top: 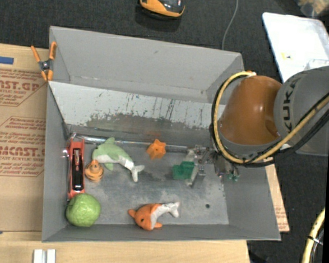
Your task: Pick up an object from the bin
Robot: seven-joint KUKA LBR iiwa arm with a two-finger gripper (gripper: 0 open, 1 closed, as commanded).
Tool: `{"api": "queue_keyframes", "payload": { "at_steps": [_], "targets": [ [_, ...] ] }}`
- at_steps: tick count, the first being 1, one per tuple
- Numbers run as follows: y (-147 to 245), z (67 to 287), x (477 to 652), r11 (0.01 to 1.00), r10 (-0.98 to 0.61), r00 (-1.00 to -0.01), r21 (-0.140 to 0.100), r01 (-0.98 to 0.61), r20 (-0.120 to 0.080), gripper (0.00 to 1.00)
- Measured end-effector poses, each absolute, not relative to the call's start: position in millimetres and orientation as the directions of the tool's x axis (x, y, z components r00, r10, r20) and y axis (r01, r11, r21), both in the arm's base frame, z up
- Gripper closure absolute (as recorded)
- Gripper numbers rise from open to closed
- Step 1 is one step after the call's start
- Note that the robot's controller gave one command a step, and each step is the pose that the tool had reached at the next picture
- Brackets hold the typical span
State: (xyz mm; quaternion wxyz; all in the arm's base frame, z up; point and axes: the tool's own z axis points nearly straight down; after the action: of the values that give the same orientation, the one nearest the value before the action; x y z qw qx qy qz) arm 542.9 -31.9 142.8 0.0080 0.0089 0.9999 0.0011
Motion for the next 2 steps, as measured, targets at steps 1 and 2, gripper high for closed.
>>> {"api": "queue_keyframes", "payload": {
  "at_steps": [1, 2],
  "targets": [
    [-32, 170, 540.6, 1.000, 0.018, -1.000, 0.003, 0.018, -0.006, 1.00],
    [-32, 203, 542.6, 1.000, 0.018, -1.000, 0.002, 0.018, -0.014, 1.00]
  ]
}}
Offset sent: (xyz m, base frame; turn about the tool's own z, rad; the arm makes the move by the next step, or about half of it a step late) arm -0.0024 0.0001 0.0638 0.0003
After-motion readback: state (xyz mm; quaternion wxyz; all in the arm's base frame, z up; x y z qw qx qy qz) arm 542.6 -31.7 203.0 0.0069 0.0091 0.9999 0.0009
